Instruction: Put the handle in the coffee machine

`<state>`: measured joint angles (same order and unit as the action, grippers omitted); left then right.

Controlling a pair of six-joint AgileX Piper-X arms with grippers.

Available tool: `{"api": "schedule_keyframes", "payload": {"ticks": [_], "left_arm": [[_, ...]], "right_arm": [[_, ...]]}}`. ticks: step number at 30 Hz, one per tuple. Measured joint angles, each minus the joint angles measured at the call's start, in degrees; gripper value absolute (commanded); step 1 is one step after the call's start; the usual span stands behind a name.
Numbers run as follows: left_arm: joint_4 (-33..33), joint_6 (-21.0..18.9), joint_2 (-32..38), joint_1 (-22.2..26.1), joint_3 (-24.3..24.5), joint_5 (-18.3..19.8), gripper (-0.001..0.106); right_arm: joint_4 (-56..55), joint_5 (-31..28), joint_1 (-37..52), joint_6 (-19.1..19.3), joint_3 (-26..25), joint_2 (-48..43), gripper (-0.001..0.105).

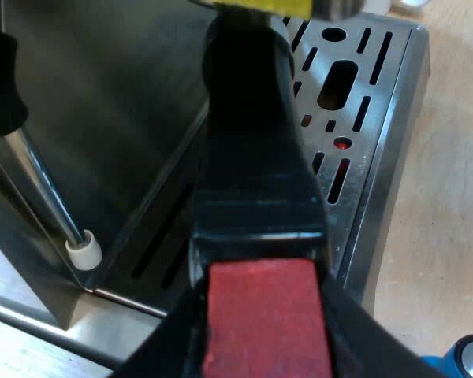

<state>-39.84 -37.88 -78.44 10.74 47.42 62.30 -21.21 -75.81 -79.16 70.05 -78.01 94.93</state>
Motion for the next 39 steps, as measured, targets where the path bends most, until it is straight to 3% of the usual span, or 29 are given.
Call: {"api": "schedule_keyframes", "payload": {"ticks": [4,11,17,25,30,39], "left_arm": [[-0.14,1.05,0.00,0.00,0.00,0.00,0.001],[-3.92,8.07,0.00,0.00,0.14,0.65,0.001],[-3.71,9.07,0.00,0.00,0.14,0.67,0.001],[-3.09,9.03,0.00,0.00,0.14,0.23,0.001],[2.74,3.28,0.00,0.00,0.14,-0.67,0.001],[3.05,2.49,0.00,0.00,0.14,-0.78,0.001]], "right_arm": [[0.00,0.00,0.00,0.00,0.00,0.00,0.084],[0.00,0.00,0.00,0.00,0.00,0.00,0.084],[0.00,0.00,0.00,0.00,0.00,0.00,0.084],[0.00,0.00,0.00,0.00,0.00,0.00,0.084],[0.00,0.00,0.00,0.00,0.00,0.00,0.084],[0.00,0.00,0.00,0.00,0.00,0.00,0.084]]}}
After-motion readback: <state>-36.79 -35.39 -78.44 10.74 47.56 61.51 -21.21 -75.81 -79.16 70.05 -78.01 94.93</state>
